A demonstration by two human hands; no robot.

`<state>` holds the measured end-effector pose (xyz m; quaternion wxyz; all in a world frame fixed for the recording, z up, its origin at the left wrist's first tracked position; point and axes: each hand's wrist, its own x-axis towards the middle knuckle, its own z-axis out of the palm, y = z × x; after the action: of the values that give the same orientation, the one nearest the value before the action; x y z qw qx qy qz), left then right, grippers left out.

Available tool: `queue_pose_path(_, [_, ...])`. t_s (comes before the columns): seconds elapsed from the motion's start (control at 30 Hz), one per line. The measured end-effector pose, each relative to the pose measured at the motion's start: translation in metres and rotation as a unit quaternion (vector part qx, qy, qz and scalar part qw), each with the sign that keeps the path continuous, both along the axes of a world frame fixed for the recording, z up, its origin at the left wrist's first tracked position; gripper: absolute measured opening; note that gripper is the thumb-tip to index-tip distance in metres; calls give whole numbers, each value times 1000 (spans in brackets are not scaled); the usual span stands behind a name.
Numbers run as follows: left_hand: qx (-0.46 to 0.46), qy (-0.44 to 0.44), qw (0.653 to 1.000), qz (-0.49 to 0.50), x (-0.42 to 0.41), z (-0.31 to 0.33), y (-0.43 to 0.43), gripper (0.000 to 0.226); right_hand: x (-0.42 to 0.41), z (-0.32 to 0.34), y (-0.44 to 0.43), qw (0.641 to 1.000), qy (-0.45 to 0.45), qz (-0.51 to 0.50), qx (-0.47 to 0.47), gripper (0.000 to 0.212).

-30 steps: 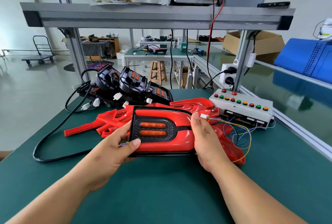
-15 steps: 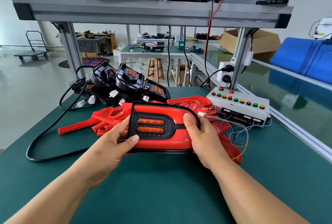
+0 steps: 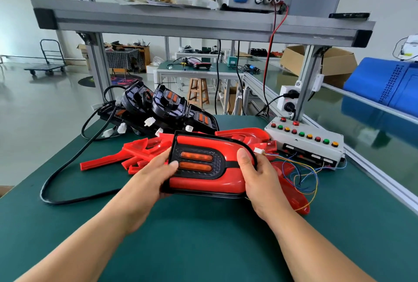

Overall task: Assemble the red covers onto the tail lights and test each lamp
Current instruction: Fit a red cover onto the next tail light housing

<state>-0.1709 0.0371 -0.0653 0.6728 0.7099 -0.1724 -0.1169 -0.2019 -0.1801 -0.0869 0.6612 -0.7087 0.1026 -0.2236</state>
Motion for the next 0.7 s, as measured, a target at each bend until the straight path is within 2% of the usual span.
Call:
queue_pose_path(0.03, [-7, 30, 999, 40, 5, 4, -4, 31, 0, 1, 1, 1000, -4, -2, -7, 56])
queue_pose_path(0.1, [8, 72, 990, 117, 16, 12, -14, 53, -2, 2, 3, 1000, -9, -5, -14, 51])
queue_pose_path(0.17, [32, 69, 987, 142, 20, 15, -27, 71, -4, 3, 4, 1000, -10, -6, -20, 45])
queue_pose_path(0.23, [37, 33, 985, 163, 21, 12, -37, 69, -5, 3, 3, 1000, -7, -4, -29, 44])
queue_pose_path(0.33, [30, -15, 981, 190, 24, 3, -41, 65, -5, 2, 3, 999, -15, -3, -37, 54])
queue_pose_path(0.4, [55, -41, 978, 198, 27, -2, -39, 66, -4, 1, 5, 999, -17, -6, -37, 61])
queue_pose_path(0.53, [87, -79, 963, 243, 28, -6, -40, 60, -2, -1, 8, 999, -14, -27, -42, 59])
queue_pose_path(0.63, [121, -134, 944, 276, 27, -8, -41, 57, -1, -2, 8, 998, -9, -45, -35, 69])
queue_pose_path(0.7, [148, -162, 934, 283, 25, -7, -42, 55, -1, -1, 9, 998, -2, -46, -32, 66])
